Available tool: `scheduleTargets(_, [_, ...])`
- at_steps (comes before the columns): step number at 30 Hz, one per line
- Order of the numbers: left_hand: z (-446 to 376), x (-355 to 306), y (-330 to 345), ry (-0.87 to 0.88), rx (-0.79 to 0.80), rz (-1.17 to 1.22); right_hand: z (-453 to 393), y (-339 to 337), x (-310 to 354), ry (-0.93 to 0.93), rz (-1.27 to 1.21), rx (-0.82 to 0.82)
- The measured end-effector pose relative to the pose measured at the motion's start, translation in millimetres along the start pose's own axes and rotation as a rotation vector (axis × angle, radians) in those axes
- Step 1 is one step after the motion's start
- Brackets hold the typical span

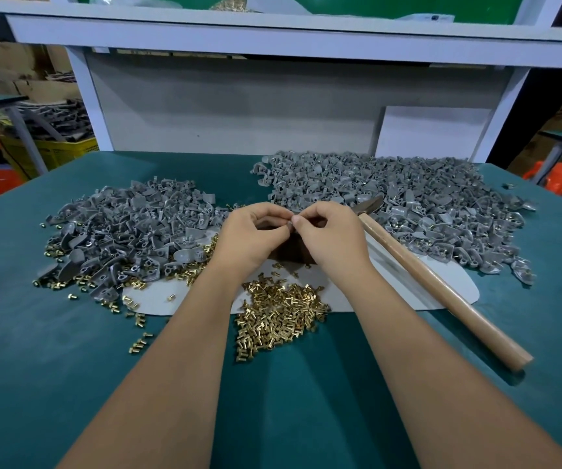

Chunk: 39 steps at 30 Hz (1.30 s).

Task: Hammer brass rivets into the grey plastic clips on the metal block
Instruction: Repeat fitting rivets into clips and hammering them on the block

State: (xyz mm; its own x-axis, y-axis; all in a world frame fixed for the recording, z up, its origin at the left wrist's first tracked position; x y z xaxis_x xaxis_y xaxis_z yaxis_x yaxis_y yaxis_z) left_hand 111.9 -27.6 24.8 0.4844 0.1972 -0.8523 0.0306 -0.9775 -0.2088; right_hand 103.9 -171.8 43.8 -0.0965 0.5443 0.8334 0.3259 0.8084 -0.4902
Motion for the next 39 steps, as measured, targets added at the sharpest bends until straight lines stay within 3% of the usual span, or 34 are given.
scheduleTargets(9, [2, -2, 0, 0.019, -0.001, 0.009, 1, -1, -5, 0.067, -0.078, -0.026])
scheduleTargets(16, [2, -5, 0, 0.02, 0.006, -0.014, 6, -2, -1, 0.004, -0.009, -0.076])
scheduleTargets(23, [3, -1, 0, -0.032, -0.003, -0.006, 5, -12, -14, 0.141, -0.286, -0.035])
scheduleTargets(30, [2, -3, 0, -0.005, -0.003, -0.018, 3, -9, -11, 0.109, -0.23, -0.006])
scheduleTargets(39, [2, -3, 2, 0.005, 0.008, 0.012, 3, -2, 2, -0.021, 0.034, -0.04])
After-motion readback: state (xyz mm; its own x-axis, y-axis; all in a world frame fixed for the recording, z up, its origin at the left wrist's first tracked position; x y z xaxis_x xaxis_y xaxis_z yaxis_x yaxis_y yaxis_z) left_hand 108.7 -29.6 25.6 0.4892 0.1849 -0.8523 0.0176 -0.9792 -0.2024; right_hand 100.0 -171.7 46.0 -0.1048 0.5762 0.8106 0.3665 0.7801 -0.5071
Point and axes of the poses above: each hand's wrist, its own z-axis away from the middle knuckle, its own y-axis out of the palm, x = y × z, the point moved 8 cm from there along -z, towards the middle knuckle, and after that the axes turned 11 degrees about y, right-handed, at the moved point
